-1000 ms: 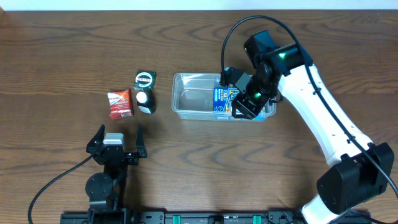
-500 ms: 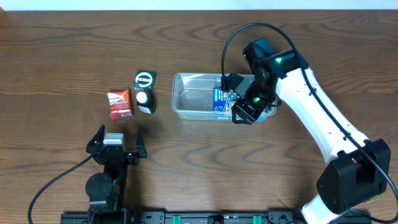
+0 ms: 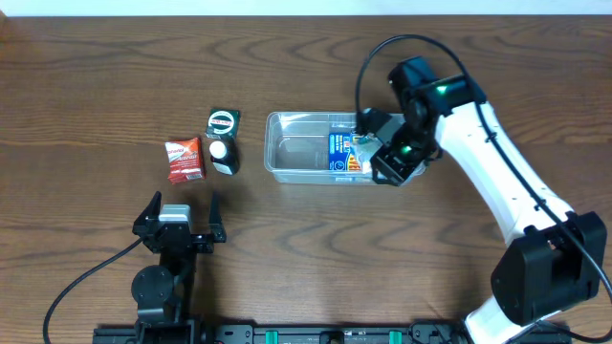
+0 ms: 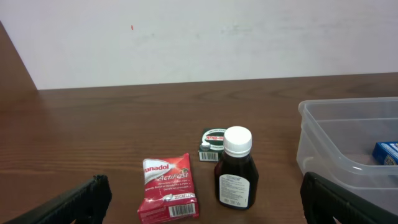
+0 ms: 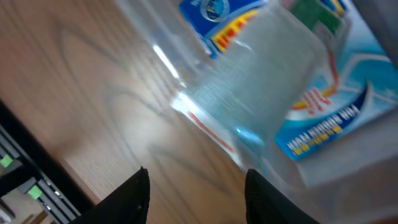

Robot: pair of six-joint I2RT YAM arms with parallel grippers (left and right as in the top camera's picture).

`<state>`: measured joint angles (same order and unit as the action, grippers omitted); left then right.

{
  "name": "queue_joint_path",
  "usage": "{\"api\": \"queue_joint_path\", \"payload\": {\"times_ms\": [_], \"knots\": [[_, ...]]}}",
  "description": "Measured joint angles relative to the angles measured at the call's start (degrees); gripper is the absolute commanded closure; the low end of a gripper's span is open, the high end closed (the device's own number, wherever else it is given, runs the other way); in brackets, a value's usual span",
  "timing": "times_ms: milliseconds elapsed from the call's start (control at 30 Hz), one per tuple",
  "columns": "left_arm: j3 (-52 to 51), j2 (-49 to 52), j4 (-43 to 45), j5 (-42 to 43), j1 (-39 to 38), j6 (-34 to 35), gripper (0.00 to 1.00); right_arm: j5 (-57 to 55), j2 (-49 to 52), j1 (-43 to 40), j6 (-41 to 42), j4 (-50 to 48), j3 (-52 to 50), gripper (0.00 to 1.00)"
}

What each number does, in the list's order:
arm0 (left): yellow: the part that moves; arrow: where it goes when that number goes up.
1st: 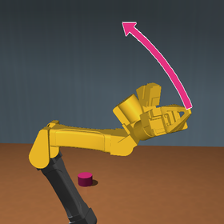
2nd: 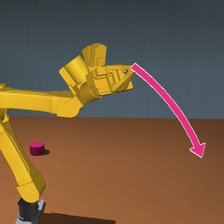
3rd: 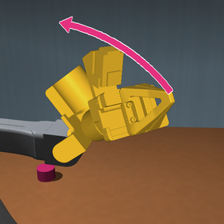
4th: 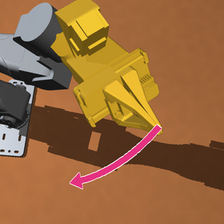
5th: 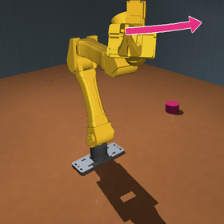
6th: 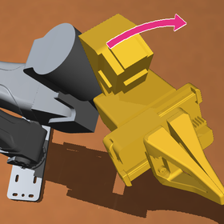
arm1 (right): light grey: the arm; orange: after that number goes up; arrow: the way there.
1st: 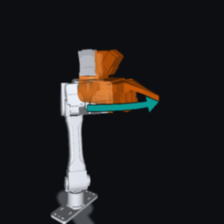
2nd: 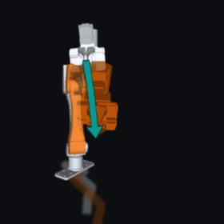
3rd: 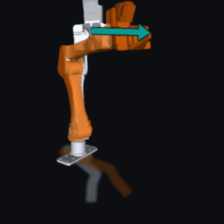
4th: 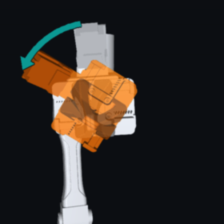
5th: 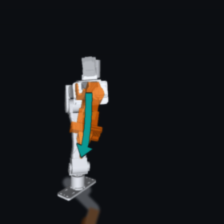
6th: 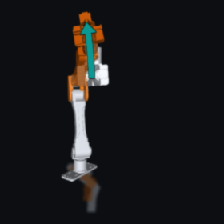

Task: Pack container
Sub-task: 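Lower the Panadol box into the container beside the blue box and release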

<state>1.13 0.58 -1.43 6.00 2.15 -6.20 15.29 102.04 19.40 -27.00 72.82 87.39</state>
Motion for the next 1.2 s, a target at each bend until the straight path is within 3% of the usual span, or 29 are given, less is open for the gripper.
{"api": "queue_joint_path", "payload": {"times_ms": [400,833,1200], "knots": [[0.0,0.0,0.0,0.0,0.0,0.0,0.02,2.1,0.0,-1.7,0.5,-0.5,0.0,0.56],[0.0,0.0,0.0,0.0,0.0,0.0,0.02,7.3,0.0,6.4,3.4,-10.6,-0.2,0.51],[0.0,0.0,0.0,0.0,0.0,0.0,0.02,7.9,4.2,7.2,5.6,-12.1,-0.2,0.52]]}}
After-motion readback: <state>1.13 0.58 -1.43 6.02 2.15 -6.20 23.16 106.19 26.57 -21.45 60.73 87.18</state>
